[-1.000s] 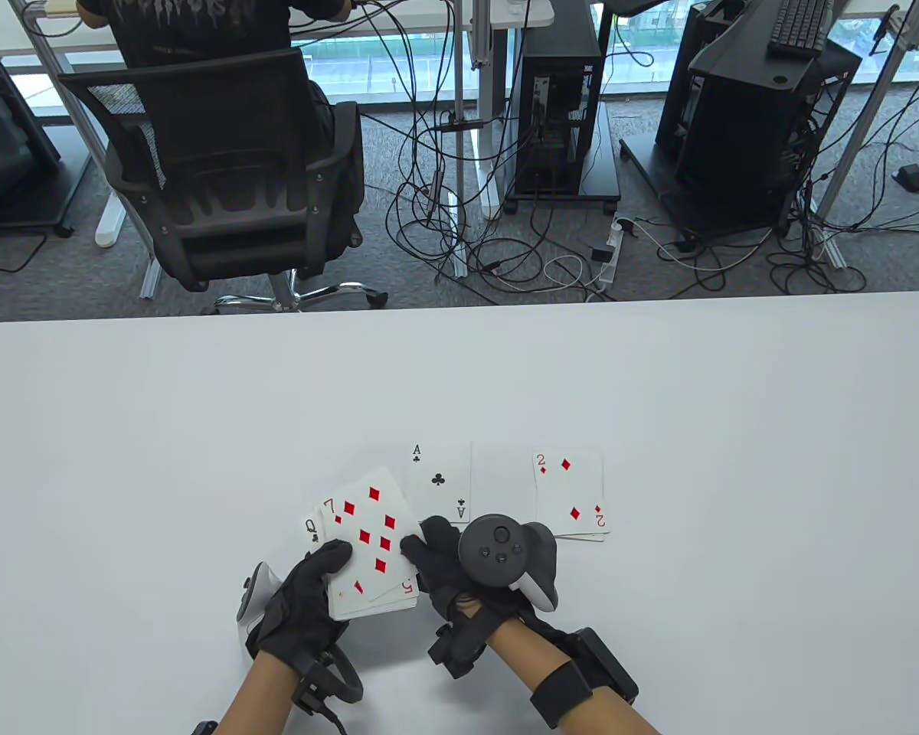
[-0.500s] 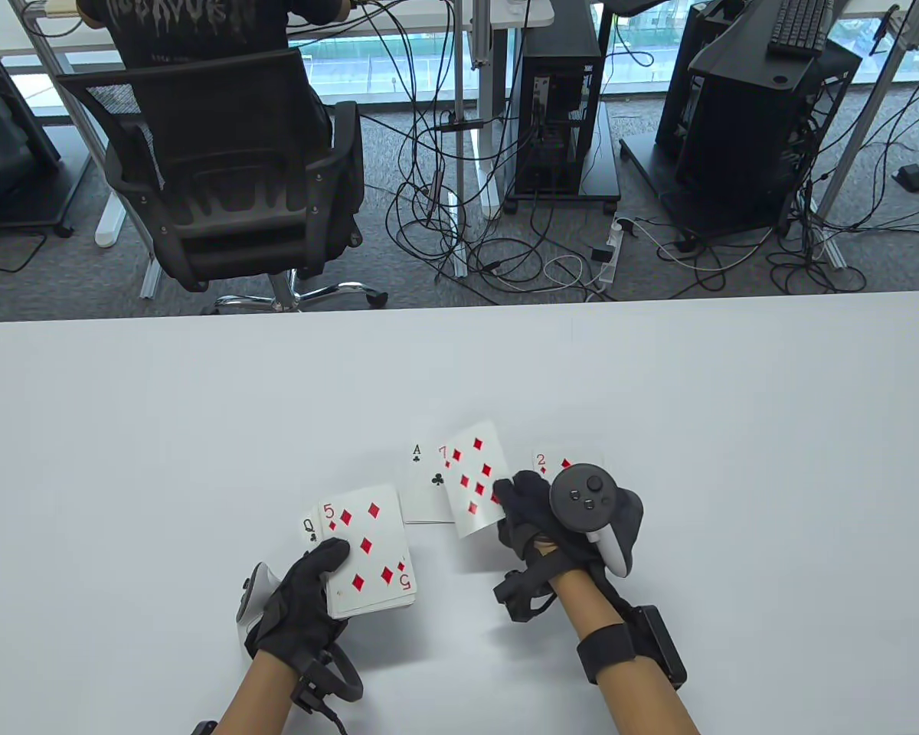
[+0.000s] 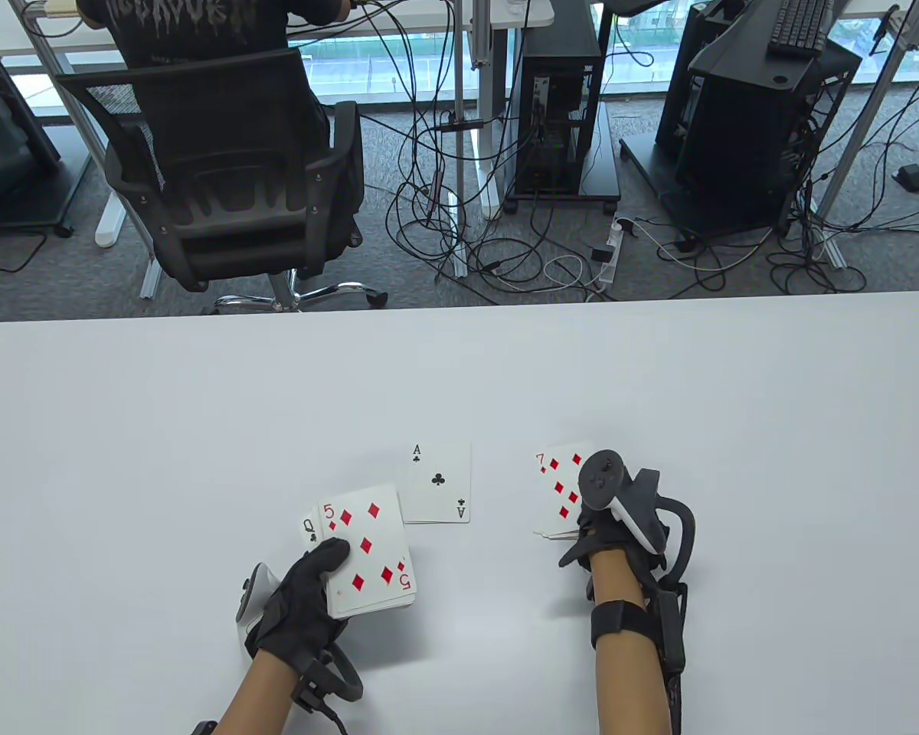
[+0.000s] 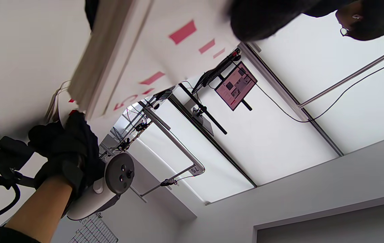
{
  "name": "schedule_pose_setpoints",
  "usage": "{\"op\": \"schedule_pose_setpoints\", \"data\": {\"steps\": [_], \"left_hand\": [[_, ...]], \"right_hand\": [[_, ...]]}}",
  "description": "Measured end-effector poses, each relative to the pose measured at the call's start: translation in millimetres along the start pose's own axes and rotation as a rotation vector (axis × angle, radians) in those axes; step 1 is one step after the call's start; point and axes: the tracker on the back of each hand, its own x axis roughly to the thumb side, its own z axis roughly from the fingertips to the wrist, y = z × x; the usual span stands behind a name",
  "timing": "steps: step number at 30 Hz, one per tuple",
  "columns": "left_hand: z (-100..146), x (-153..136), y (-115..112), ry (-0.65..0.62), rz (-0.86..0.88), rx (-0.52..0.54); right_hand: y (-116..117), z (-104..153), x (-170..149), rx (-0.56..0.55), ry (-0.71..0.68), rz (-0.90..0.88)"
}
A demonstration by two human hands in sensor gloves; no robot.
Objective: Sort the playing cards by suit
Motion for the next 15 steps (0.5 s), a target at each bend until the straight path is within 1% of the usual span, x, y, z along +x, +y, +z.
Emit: {"op": "schedule_pose_setpoints", "data": {"steps": [3, 10, 15], "left_hand": [[0.0, 0.2, 0.2, -0.001, -0.002, 0.001], [0.3, 0.2, 0.2, 0.002, -0.002, 0.002], [0.0, 0.5, 0.3, -0.001, -0.001, -0.003]], "right_hand": [[2.5, -0.7, 3.3, -0.016, 0.002, 0.057], [5.2, 1.9, 15.1, 0.015, -0.015, 0.232], [2.0, 7.8, 21.9, 0.008, -0.026, 0.269]]}}
